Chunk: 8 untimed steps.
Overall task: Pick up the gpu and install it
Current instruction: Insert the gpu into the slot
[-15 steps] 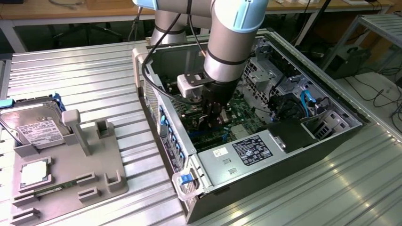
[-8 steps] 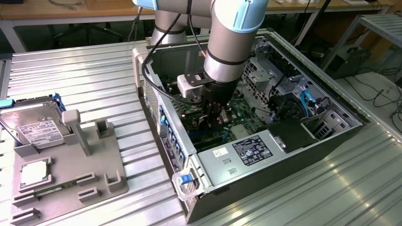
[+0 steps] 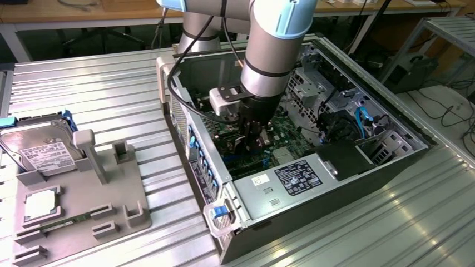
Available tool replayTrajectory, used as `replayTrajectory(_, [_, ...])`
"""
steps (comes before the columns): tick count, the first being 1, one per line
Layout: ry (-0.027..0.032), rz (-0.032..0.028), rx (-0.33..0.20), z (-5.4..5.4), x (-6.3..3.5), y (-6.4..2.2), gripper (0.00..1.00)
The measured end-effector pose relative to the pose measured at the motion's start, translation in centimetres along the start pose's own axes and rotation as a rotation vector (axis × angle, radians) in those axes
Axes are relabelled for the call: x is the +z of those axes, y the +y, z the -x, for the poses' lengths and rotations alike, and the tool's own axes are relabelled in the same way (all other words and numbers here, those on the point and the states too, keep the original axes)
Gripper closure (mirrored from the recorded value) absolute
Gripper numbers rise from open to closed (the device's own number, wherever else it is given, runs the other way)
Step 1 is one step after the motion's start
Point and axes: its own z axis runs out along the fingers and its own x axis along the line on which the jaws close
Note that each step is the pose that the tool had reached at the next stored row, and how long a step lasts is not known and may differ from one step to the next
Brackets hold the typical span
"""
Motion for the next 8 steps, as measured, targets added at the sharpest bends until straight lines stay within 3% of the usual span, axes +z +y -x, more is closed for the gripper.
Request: replayTrajectory(8, [0.0009, 0.0005, -0.002, 0.16, -0.10, 0.01, 0.72])
